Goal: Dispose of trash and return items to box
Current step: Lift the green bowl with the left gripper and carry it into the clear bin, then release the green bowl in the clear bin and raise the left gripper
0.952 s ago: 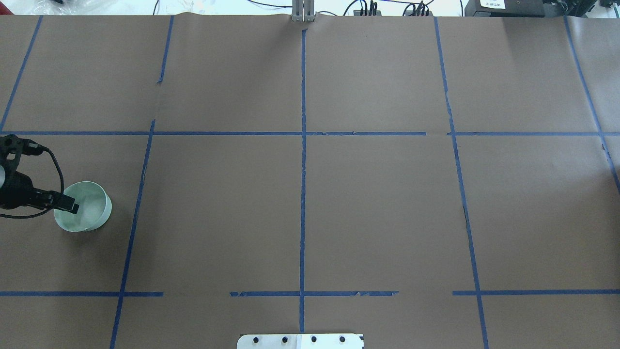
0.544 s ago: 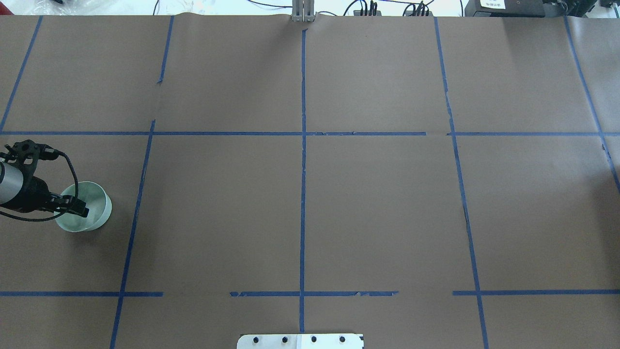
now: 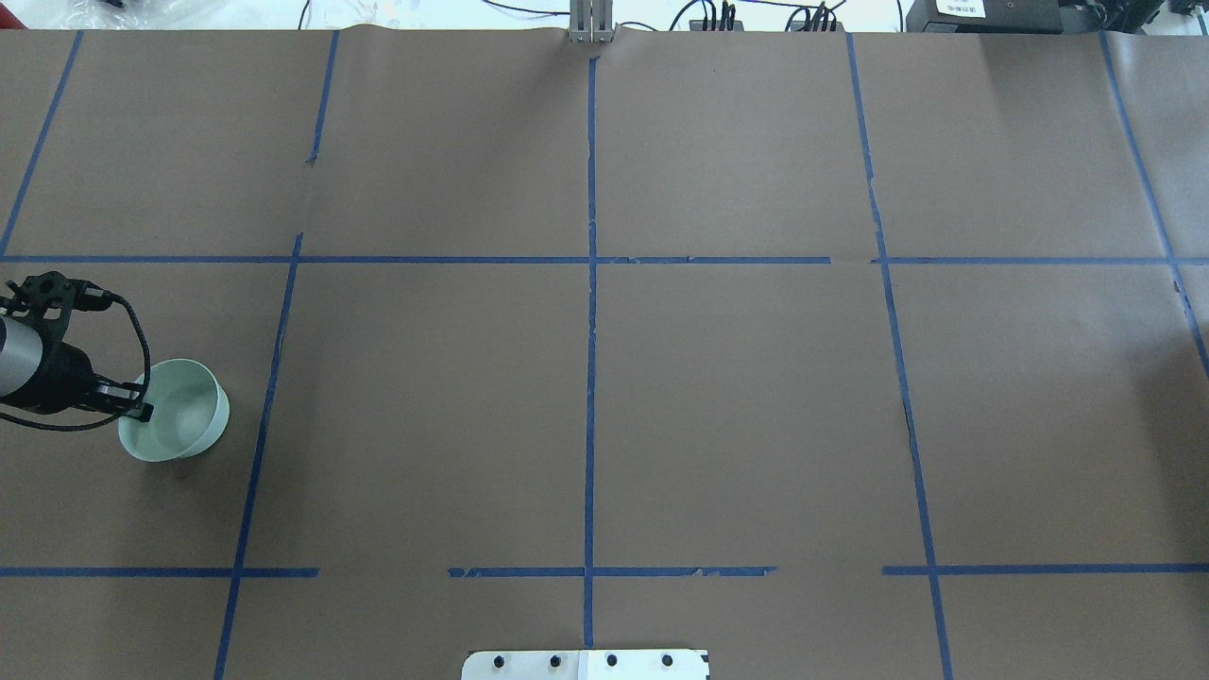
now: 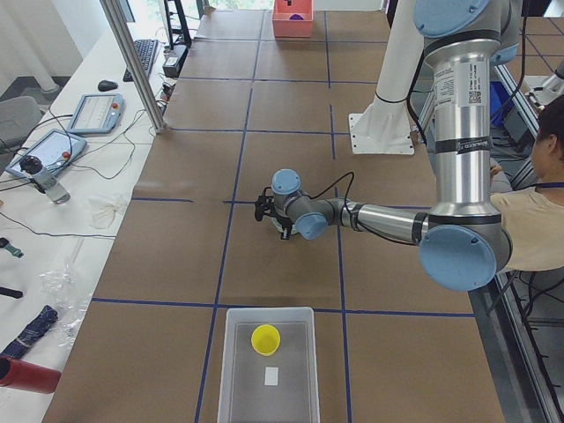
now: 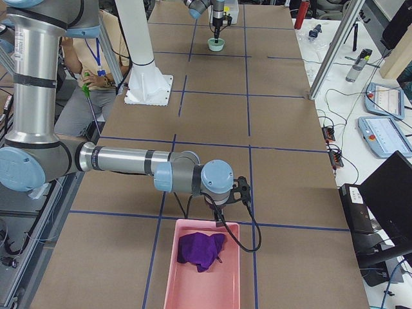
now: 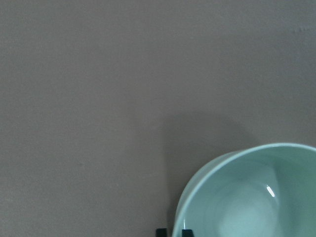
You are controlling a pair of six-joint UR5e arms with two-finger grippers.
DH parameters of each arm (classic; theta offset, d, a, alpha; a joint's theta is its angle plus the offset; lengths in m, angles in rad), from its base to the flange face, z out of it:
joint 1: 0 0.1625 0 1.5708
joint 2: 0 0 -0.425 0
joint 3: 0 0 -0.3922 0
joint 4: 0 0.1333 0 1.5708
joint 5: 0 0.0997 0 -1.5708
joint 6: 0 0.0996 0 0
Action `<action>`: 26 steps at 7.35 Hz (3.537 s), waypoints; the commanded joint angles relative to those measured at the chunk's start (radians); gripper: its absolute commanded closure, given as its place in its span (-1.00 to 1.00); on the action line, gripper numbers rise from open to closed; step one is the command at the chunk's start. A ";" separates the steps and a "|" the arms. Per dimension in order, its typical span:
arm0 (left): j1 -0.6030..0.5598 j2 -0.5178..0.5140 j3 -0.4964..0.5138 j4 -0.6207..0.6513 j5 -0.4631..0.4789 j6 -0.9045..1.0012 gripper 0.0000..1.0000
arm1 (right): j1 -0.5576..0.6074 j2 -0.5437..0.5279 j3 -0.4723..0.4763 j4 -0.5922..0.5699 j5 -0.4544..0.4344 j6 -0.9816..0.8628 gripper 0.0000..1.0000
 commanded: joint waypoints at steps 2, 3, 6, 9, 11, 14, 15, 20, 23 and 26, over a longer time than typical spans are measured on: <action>-0.027 0.054 -0.144 0.007 -0.011 0.006 1.00 | -0.086 -0.014 0.132 -0.001 0.044 0.188 -1.00; -0.091 0.091 -0.206 0.007 -0.041 0.042 1.00 | -0.118 -0.017 0.193 -0.001 0.044 0.269 -1.00; -0.373 0.200 -0.159 0.008 -0.123 0.588 1.00 | -0.152 -0.036 0.232 0.000 0.037 0.310 -1.00; -0.705 0.126 0.073 0.156 -0.115 1.145 1.00 | -0.152 -0.053 0.236 0.002 0.033 0.310 -1.00; -0.861 -0.040 0.396 0.203 -0.115 1.474 1.00 | -0.152 -0.056 0.236 0.002 0.033 0.310 -1.00; -0.932 -0.048 0.471 0.191 0.000 1.550 1.00 | -0.156 -0.057 0.233 0.002 0.032 0.310 -1.00; -0.933 -0.065 0.515 0.186 0.027 1.547 1.00 | -0.158 -0.056 0.230 0.002 0.032 0.310 -1.00; -0.930 -0.099 0.698 0.082 0.002 1.454 1.00 | -0.161 -0.056 0.230 0.002 0.029 0.312 -1.00; -0.929 -0.084 0.683 0.083 -0.146 1.344 -1.00 | -0.162 -0.056 0.232 0.004 0.030 0.312 -1.00; -0.870 -0.024 0.136 0.369 -0.198 1.067 -1.00 | -0.159 -0.066 0.244 0.005 -0.053 0.312 -1.00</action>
